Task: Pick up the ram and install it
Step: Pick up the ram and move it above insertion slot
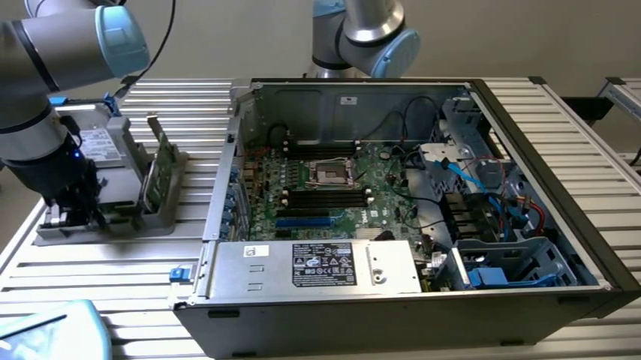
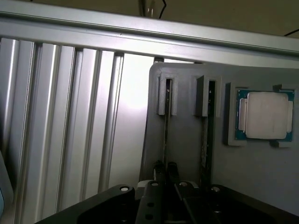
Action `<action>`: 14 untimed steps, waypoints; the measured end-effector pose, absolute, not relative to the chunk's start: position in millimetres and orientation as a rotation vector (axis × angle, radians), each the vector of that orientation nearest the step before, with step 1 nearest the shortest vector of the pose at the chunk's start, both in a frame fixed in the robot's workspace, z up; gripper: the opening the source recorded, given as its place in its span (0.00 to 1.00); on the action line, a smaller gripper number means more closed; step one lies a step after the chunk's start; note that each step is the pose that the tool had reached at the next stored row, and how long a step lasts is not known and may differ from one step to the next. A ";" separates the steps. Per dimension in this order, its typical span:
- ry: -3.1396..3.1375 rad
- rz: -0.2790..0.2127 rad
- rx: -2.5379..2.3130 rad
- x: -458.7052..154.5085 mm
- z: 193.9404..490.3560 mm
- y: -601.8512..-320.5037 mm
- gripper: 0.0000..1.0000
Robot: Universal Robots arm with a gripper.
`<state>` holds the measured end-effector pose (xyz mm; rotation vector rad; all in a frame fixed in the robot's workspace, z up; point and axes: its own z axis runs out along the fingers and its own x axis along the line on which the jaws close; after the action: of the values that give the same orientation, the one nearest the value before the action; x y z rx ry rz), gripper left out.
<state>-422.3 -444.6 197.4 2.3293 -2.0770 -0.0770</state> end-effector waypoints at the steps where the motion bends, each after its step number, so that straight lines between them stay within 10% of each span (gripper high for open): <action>1: -2.077 -0.078 2.330 -422.2 198.1 -444.6 0.13; 14: -2.075 -0.083 2.328 -422.1 226.9 -444.6 0.13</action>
<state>-422.1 -444.6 226.9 2.3277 -2.0753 -0.0835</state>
